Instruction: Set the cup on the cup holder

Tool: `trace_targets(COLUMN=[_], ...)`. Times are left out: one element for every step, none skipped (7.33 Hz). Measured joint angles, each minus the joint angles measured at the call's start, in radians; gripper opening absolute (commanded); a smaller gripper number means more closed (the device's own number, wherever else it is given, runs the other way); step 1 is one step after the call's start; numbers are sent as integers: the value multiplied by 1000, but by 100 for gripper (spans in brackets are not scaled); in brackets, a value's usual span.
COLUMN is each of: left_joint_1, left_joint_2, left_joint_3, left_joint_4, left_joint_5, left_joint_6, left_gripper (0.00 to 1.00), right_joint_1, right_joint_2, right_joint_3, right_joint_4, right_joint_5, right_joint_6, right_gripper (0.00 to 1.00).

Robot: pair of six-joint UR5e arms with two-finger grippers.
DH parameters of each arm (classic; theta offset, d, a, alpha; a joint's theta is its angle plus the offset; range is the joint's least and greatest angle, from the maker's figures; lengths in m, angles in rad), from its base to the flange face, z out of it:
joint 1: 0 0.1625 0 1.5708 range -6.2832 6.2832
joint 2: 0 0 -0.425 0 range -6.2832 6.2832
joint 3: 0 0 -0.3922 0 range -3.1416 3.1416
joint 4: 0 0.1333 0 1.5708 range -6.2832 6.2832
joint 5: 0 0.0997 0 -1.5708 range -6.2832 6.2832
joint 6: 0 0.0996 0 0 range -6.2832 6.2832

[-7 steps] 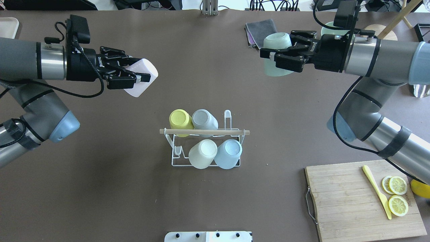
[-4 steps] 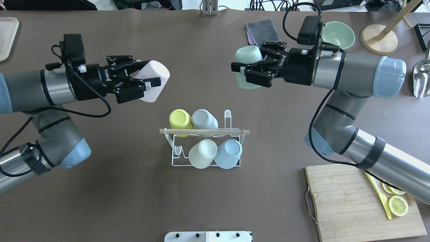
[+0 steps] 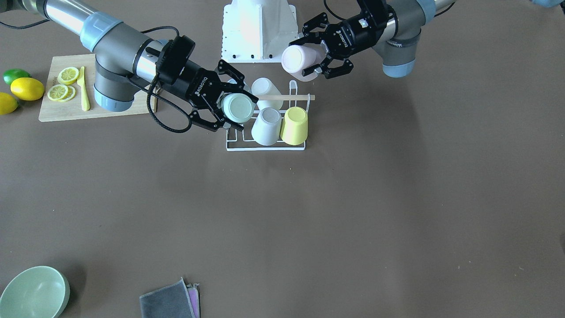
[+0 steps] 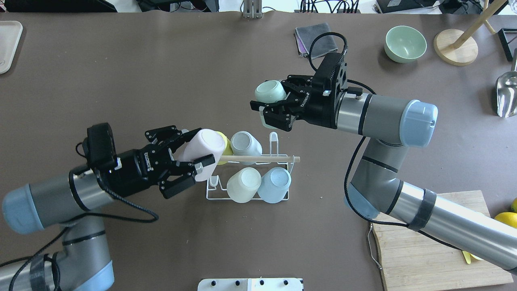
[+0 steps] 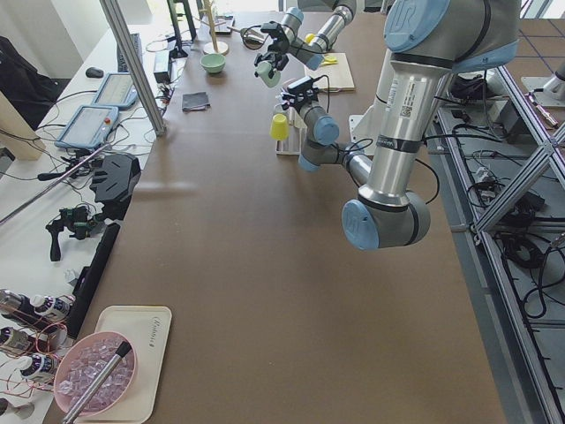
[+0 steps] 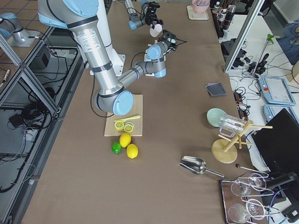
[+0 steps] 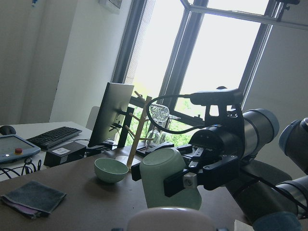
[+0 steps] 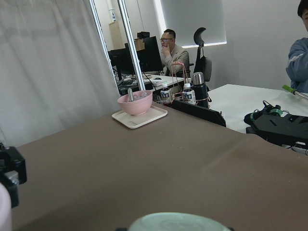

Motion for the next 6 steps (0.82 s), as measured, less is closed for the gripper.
trace_targets(left_joint_1=[63, 91, 100, 103, 104, 105], left_joint_2=[16, 19, 17, 5, -16, -35], left_joint_3=[-3, -2, 3, 16, 36, 55], left_joint_4=[-31, -44, -48, -48, -48, -46], left_joint_5=[76, 112, 128, 136, 142, 154], left_joint_6=[65, 101, 116, 121, 123, 124], left_gripper=[0, 0, 0, 0, 0, 0], right_joint_1=[-26, -44, -54, -59, -62, -64], right_joint_2=[3, 4, 4, 3, 2, 0], right_joint_3=[-11, -24, -33, -37, -41, -48], right_joint_4=[-2, -2, -1, -1, 0, 2], right_joint_5=[-24, -35, -40, -42, -42, -41], right_joint_6=[-26, -45, -54, -62, -73, -82], right_gripper=[0, 0, 0, 0, 0, 0])
